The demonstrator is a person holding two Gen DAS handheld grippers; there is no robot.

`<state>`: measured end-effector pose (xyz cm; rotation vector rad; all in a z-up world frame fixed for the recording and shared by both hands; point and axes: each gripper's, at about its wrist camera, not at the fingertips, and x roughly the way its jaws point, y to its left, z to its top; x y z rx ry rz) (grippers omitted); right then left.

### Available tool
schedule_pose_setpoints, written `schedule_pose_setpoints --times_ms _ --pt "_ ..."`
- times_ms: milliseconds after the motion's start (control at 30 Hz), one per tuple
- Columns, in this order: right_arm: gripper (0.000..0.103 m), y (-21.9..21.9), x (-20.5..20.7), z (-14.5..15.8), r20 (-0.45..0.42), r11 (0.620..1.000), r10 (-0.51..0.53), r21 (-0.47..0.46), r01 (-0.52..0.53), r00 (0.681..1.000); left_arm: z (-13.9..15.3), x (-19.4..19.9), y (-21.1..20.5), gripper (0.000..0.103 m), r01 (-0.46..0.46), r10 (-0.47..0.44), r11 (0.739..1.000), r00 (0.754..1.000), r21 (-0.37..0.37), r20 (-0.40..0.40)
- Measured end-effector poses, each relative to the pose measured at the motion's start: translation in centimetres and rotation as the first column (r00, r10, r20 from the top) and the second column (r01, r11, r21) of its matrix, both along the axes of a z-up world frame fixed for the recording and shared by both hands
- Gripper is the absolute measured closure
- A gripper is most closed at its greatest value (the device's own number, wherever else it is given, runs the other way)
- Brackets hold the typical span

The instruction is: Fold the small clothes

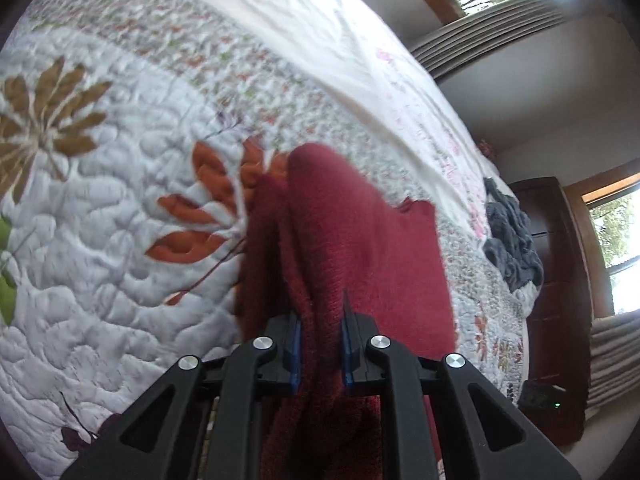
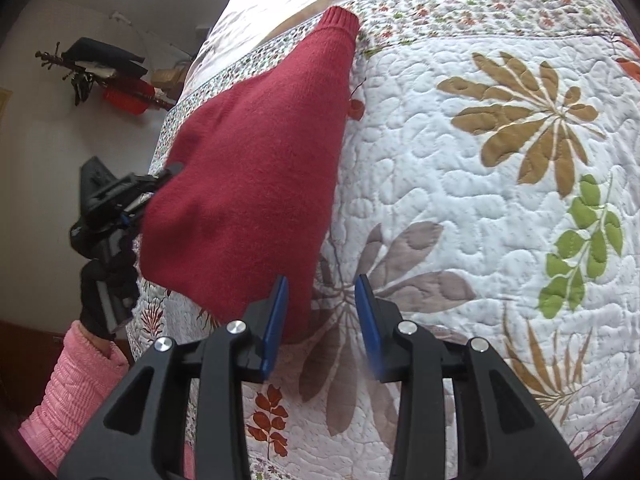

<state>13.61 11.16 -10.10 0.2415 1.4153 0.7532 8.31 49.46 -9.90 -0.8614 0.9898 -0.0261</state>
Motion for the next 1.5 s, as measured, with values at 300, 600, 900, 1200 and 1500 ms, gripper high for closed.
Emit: schedule_pose_setpoints --times_ms 300,600,900,1200,1500 --pt "0.042 1.1 -0.8 0.2 -0.032 0.998 0.016 0.067 -0.014 0.999 3.3 -3.2 -0.5 0.066 0.037 -0.039 0.998 0.999 0.041 0.036" --pt "0.036 2.7 -1.1 -1.5 -0.11 0.996 0.013 0.088 -0.003 0.994 4.0 -7.3 -4.2 0.046 0.149 -0.148 0.986 0.989 0.068 -0.024" --pt "0.084 3.1 -1.7 -0.4 -0.141 0.992 0.039 0.122 -0.022 0.989 1.5 -8.4 -3.7 0.093 0.12 -0.122 0.991 0.992 -0.059 -0.035" --pt "0.087 2.5 -2.6 -4.1 -0.196 0.999 0.046 0.033 -0.04 0.98 -2.0 -8.9 -3.5 0.093 0.16 -0.159 0.987 0.981 0.008 -0.109" --pt "0.064 2.5 -2.4 -0.8 -0.089 0.996 0.084 0.031 -0.081 0.992 0.4 -9.4 -3.2 0.059 0.189 -0.192 0.981 0.98 -0.04 -0.056"
